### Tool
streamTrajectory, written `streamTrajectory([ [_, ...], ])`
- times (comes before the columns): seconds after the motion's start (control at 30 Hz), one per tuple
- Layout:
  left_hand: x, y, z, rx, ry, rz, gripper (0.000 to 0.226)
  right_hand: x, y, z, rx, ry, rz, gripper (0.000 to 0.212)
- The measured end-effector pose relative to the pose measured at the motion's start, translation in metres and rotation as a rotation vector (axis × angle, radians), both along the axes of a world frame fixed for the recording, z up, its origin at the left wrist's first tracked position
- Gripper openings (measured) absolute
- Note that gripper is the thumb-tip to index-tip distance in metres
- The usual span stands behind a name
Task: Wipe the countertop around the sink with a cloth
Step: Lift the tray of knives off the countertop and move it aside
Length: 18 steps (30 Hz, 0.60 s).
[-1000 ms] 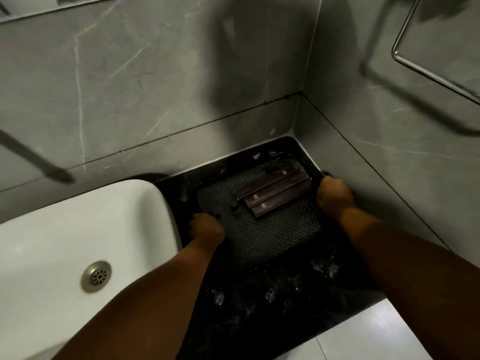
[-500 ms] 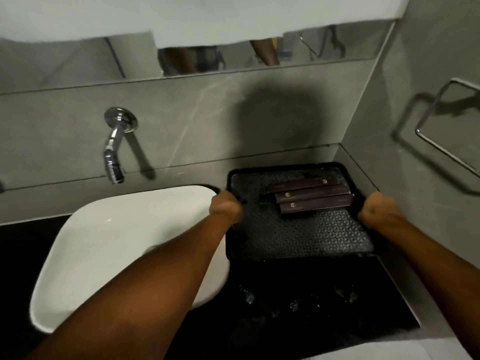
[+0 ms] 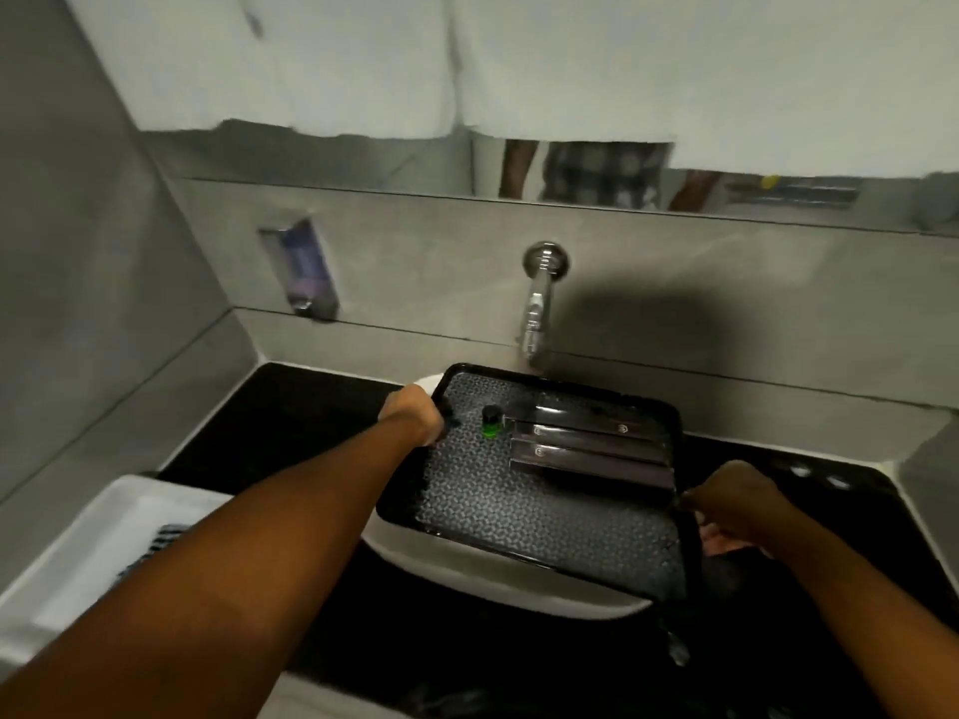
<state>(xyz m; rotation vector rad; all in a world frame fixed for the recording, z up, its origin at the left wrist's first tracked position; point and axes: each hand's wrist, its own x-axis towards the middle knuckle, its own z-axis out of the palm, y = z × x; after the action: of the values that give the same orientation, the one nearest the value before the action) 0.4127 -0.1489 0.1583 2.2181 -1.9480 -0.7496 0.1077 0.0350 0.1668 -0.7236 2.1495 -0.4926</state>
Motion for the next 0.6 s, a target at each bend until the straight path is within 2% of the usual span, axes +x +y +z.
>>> streamTrajectory([
  [0.13, 0.094, -0.031, 0.009, -0.008, -0.079, 0.12, 0.043, 0.087, -0.053, 0.003, 0.039, -0.053, 0.166, 0.012],
  [0.33, 0.229, -0.104, 0.013, -0.058, -0.237, 0.17, 0.045, 0.218, -0.152, -0.006, 0.089, -0.178, 0.353, 0.018],
  [0.47, 0.29, -0.155, 0.007, -0.015, -0.217, 0.164, 0.037, 0.289, -0.219, -0.019, 0.127, -0.21, 0.442, 0.016],
  [0.6, 0.329, -0.198, -0.025, -0.027, -0.163, 0.223, 0.031, 0.335, -0.274, -0.05, 0.281, -0.156, 0.545, 0.018],
])
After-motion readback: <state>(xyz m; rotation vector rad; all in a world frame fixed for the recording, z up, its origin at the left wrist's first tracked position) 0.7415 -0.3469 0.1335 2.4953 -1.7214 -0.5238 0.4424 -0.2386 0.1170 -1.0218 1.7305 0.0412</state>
